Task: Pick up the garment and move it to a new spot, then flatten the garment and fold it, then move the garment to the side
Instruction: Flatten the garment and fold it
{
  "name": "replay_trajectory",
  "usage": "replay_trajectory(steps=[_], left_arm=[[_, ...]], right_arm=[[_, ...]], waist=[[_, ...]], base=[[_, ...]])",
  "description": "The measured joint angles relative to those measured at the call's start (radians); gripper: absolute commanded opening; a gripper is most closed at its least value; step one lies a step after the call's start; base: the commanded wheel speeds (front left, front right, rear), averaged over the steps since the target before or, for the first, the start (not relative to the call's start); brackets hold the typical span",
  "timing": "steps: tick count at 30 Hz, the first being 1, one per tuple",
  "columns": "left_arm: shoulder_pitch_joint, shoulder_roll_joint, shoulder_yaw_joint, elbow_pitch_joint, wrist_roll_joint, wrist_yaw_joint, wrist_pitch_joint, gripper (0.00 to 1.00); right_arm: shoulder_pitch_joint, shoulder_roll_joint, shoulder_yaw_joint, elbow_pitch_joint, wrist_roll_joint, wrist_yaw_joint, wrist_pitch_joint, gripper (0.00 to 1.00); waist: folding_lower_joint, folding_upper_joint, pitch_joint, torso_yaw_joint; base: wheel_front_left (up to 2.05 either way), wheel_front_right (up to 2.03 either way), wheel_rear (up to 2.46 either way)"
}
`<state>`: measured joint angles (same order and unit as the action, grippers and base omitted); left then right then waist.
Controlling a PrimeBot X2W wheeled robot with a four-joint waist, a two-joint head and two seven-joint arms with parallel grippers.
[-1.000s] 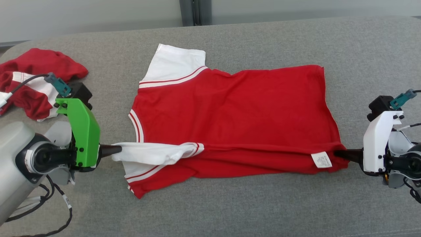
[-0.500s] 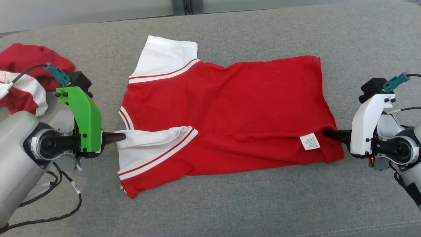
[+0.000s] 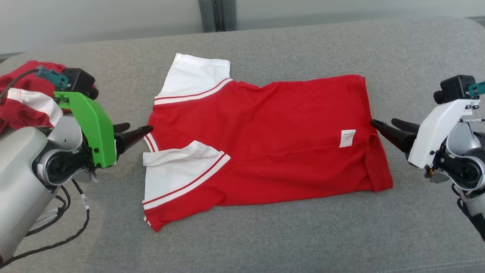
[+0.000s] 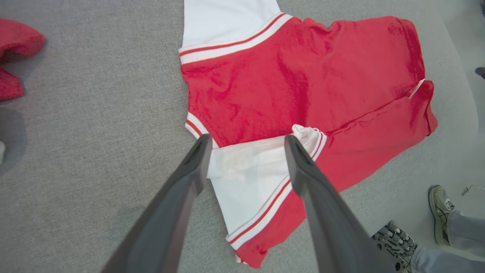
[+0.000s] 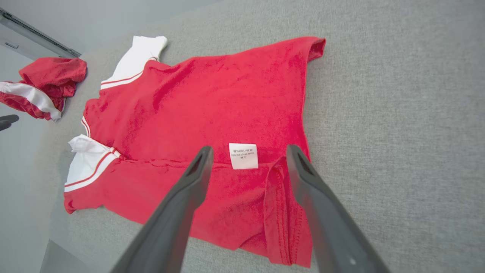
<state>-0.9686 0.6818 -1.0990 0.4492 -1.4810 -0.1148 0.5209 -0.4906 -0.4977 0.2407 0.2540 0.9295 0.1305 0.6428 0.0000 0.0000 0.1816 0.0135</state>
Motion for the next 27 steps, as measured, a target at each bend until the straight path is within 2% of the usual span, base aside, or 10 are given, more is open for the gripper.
replay_trajectory(steps=[6, 10, 15, 18, 22, 24, 27], left_arm=[[0.063, 0.035, 0.031, -0.047, 0.123, 0.005, -0.284, 1.0], [0.118, 0.06, 0.055, -0.094, 0.205, 0.076, -0.48, 1.0], [0.222, 0.091, 0.08, -0.191, 0.311, 0.224, -0.713, 1.0], [0.289, 0.093, 0.118, -0.245, 0.334, 0.299, -0.769, 1.0], [0.415, 0.082, 0.237, -0.346, 0.419, 0.396, -0.782, 1.0], [0.482, 0.053, 0.311, -0.397, 0.481, 0.425, -0.783, 1.0], [0.608, 0.001, 0.42, -0.451, 0.575, 0.445, -0.783, 1.0]], right_arm=[[0.082, -0.015, -0.004, -0.098, -0.065, 0.0, -0.27, 1.0], [0.139, -0.007, -0.026, -0.128, -0.125, 0.0, -0.452, 1.0], [0.231, 0.035, -0.081, -0.149, -0.221, 0.0, -0.657, 1.0], [0.289, 0.067, -0.107, -0.153, -0.261, 0.0, -0.727, 1.0], [0.371, 0.11, -0.146, -0.125, -0.297, 0.0, -0.779, 1.0], [0.399, 0.124, -0.153, -0.11, -0.305, 0.0, -0.795, 1.0], [0.424, 0.142, -0.156, -0.086, -0.31, 0.0, -0.827, 1.0]], waist=[[0.0, 0.0, -0.057, 0.011], [0.0, 0.0, -0.088, 0.019], [0.0, 0.0, -0.122, 0.028], [0.0, 0.0, -0.137, 0.03], [0.0, 0.0, -0.155, 0.029], [0.0, 0.0, -0.158, 0.028], [0.0, 0.0, -0.159, 0.025]], base=[[0.0, 0.0, 0.0], [0.0, 0.0, 0.0], [0.0, 0.0, 0.0], [0.0, 0.0, 0.0], [0.0, 0.0, 0.0], [0.0, 0.0, 0.0], [0.0, 0.0, 0.0]])
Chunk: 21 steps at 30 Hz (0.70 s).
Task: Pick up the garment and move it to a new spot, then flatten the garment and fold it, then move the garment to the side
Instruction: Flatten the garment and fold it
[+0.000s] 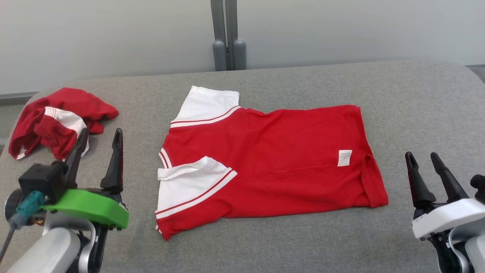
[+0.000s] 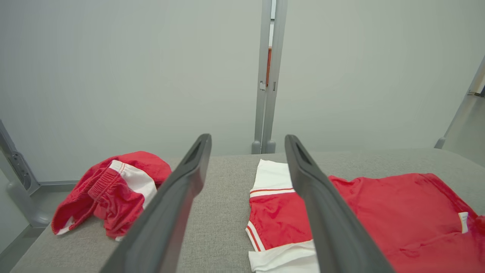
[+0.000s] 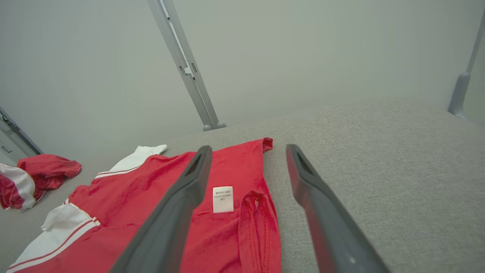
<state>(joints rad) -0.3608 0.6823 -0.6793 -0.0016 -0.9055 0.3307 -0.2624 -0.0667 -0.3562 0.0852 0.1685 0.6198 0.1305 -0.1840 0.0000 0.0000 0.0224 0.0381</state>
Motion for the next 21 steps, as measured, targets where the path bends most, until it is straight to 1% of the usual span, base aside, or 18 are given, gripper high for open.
replay_trajectory(steps=[2, 4, 5, 8, 12, 16, 21], left_arm=[[0.077, -0.041, 0.071, -0.026, 0.07, -0.001, 0.0, 1.0], [0.149, -0.085, 0.131, -0.04, 0.112, -0.007, 0.0, 1.0], [0.19, -0.111, 0.163, -0.046, 0.126, -0.015, 0.0, 1.0], [0.266, -0.156, 0.21, -0.039, 0.188, -0.05, 0.0, 1.0], [0.307, -0.211, 0.258, -0.024, 0.243, -0.098, 0.0, 1.0], [0.32, -0.243, 0.291, -0.005, 0.282, -0.135, 0.0, 1.0], [0.32, -0.268, 0.316, 0.016, 0.303, -0.166, 0.0, 1.0]], right_arm=[[0.018, 0.011, 0.003, 0.02, 0.0, 0.0, -0.014, 1.0], [0.04, 0.023, 0.0, 0.032, -0.001, 0.0, -0.031, 1.0], [0.047, 0.028, 0.001, 0.037, -0.001, 0.0, -0.037, 1.0], [0.054, 0.037, 0.003, 0.044, -0.004, 0.0, -0.047, 1.0], [0.058, 0.036, 0.008, 0.056, -0.004, 0.0, -0.055, 1.0], [0.056, 0.03, 0.013, 0.067, -0.006, 0.0, -0.055, 1.0], [0.039, 0.028, 0.026, 0.089, -0.012, 0.0, -0.036, 1.0]], waist=[[0.0, 0.0, -0.004, -0.002], [0.0, 0.0, -0.007, -0.003], [0.0, 0.0, -0.009, -0.004], [0.0, 0.0, -0.015, -0.008], [0.0, 0.0, -0.02, -0.011], [0.0, 0.0, -0.018, -0.009], [0.0, 0.0, -0.009, -0.007]], base=[[0.0, 0.0, 0.0], [0.0, 0.0, 0.0], [0.0, 0.0, 0.0], [0.0, 0.0, 0.0], [0.0, 0.0, 0.0], [0.0, 0.0, 0.0], [0.0, 0.0, 0.0]])
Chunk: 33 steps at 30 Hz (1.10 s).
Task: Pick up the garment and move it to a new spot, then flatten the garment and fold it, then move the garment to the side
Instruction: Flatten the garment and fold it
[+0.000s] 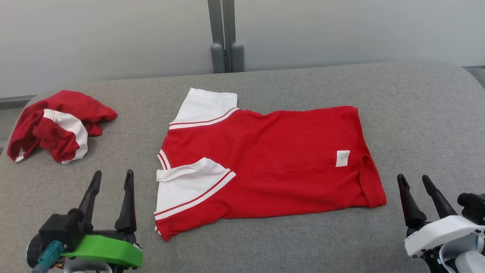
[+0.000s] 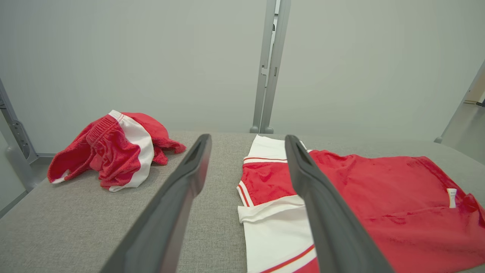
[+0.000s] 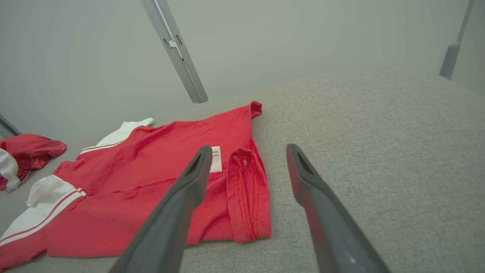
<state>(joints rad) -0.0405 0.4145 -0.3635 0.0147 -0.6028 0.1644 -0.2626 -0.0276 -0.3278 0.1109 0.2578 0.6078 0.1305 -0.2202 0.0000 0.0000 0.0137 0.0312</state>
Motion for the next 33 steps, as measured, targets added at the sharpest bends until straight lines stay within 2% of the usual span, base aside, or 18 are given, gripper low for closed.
replay_trajectory(steps=[3, 15, 23, 28, 29, 30, 31, 32, 33], left_arm=[[0.007, -0.012, -0.018, 0.051, -0.013, -0.022, 0.023, 1.0], [-0.069, -0.086, -0.141, 0.285, -0.104, -0.112, 0.281, 1.0], [-0.154, -0.113, -0.166, 0.416, -0.135, -0.126, 0.39, 1.0], [-0.182, -0.121, -0.166, 0.457, -0.15, -0.134, 0.412, 1.0], [-0.185, -0.122, -0.166, 0.465, -0.153, -0.136, 0.413, 0.78], [-0.187, -0.124, -0.167, 0.47, -0.154, -0.139, 0.415, 0.4], [-0.189, -0.125, -0.165, 0.473, -0.156, -0.141, 0.41, 0.0], [-0.19, -0.126, -0.164, 0.477, -0.159, -0.145, 0.412, 0.0], [-0.191, -0.126, -0.168, 0.479, -0.16, -0.148, 0.421, 0.0]], right_arm=[[-0.026, 0.007, 0.006, 0.043, -0.014, 0.0, 0.037, 1.0], [-0.186, 0.074, 0.019, 0.286, -0.088, 0.0, 0.23, 1.0], [-0.241, 0.094, 0.02, 0.343, -0.123, 0.0, 0.299, 1.0], [-0.251, 0.099, 0.023, 0.347, -0.128, 0.0, 0.315, 1.0], [-0.251, 0.099, 0.025, 0.348, -0.128, 0.0, 0.316, 0.93], [-0.251, 0.099, 0.028, 0.348, -0.128, 0.0, 0.316, 0.52], [-0.251, 0.099, 0.032, 0.347, -0.127, 0.0, 0.316, 0.2], [-0.251, 0.098, 0.035, 0.346, -0.125, 0.0, 0.315, 0.0], [-0.251, 0.098, 0.036, 0.346, -0.124, 0.0, 0.315, 0.0]], waist=[[0.0, 0.0, 0.01, -0.001], [0.0, 0.0, 0.074, 0.017], [0.0, 0.0, 0.11, 0.03], [0.0, 0.0, 0.111, 0.025], [0.0, 0.0, 0.109, 0.024], [0.0, 0.0, 0.108, 0.024], [0.0, 0.0, 0.106, 0.023], [0.0, 0.0, 0.105, 0.022], [0.0, 0.0, 0.103, 0.022]], base=[[0.0, 0.0, 0.0], [0.0, 0.0, 0.0], [0.0, 0.0, 0.0], [0.0, 0.0, 0.0], [0.0, 0.0, 0.0], [0.0, 0.0, 0.0], [0.0, 0.0, 0.0], [0.0, 0.0, 0.0], [0.0, 0.0, 0.0]])
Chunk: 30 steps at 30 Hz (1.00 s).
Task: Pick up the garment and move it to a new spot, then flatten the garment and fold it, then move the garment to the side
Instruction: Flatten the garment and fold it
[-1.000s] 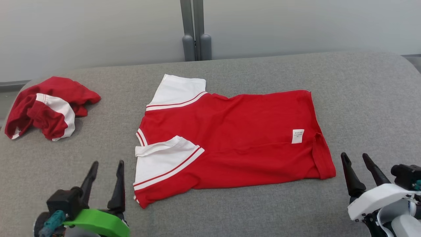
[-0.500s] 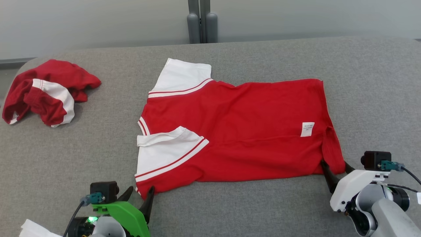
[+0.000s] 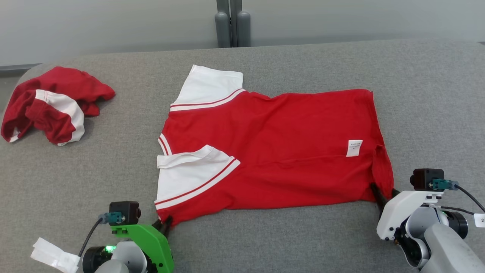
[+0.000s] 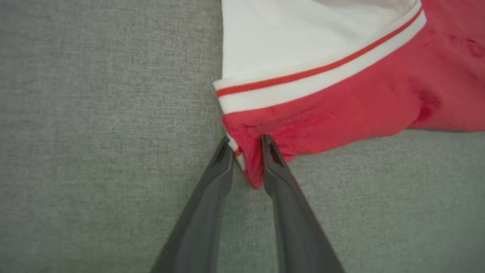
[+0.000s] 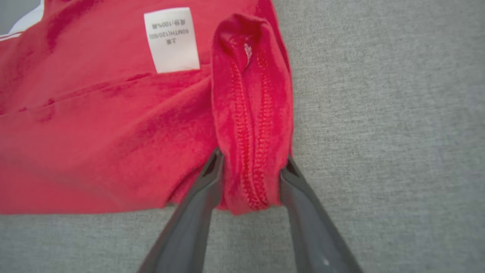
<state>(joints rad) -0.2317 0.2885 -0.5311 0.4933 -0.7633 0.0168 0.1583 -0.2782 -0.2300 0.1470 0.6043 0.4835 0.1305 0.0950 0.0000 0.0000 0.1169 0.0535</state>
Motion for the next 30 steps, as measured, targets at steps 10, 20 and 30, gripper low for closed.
replay_trajectory(steps=[10, 20, 30], left_arm=[[0.035, 0.055, -0.01, -0.096, -0.004, 0.008, 0.059, 0.0], [0.192, 0.179, -0.01, -0.345, -0.028, 0.094, 0.182, 0.0], [0.281, 0.216, -0.005, -0.471, -0.056, 0.151, 0.239, 1.0]], right_arm=[[0.044, -0.025, 0.026, -0.065, 0.035, 0.0, 0.061, 0.0], [0.223, -0.079, -0.03, -0.266, 0.061, 0.0, 0.252, 0.0], [0.324, -0.039, -0.137, -0.397, 0.018, 0.0, 0.376, 1.0]], waist=[[0.0, 0.0, -0.044, 0.003], [0.0, 0.0, -0.089, -0.002], [0.0, 0.0, -0.08, -0.011]], base=[[0.0, 0.0, 0.0], [0.0, 0.0, 0.0], [0.0, 0.0, 0.0]])
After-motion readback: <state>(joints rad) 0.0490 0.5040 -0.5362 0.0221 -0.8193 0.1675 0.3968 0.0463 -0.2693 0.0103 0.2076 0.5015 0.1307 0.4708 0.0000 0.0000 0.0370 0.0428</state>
